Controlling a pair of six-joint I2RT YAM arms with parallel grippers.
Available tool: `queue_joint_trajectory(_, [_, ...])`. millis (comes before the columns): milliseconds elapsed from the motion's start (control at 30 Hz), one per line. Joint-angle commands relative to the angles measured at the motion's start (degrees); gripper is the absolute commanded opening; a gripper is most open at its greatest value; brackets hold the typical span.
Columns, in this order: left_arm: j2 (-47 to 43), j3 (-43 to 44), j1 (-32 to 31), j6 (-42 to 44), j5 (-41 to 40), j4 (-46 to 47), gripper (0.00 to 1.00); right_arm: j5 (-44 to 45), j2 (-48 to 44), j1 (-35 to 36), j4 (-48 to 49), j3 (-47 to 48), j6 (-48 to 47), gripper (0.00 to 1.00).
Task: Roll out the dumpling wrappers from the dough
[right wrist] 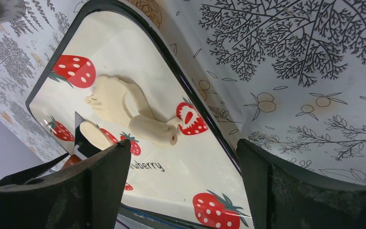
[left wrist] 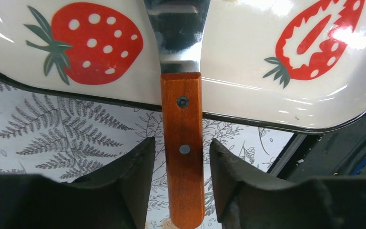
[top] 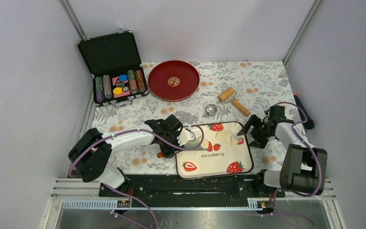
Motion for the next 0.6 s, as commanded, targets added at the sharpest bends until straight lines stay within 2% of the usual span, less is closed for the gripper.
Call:
queue_joint_trajectory(0, [0.86, 0.72, -0.55, 0.67, 1.02, 1.0, 0.39, -2.7, 0.55, 0.18, -0.29, 0.04, -0.37, 0.89])
queue_joint_trajectory(267, [-0.43, 0.16, -0.56, 1.07, 2.69, 1.06, 0.0, -2.89, 0.72, 0.18, -0.48, 0.03, -0.37, 0.89])
queue_joint_trajectory(567, [-8.12, -1.0, 1.56, -2.13, 5.36, 4.77, 0.0, -2.57, 0.35, 0.2, -0.47, 0.11, -0.23, 0.89])
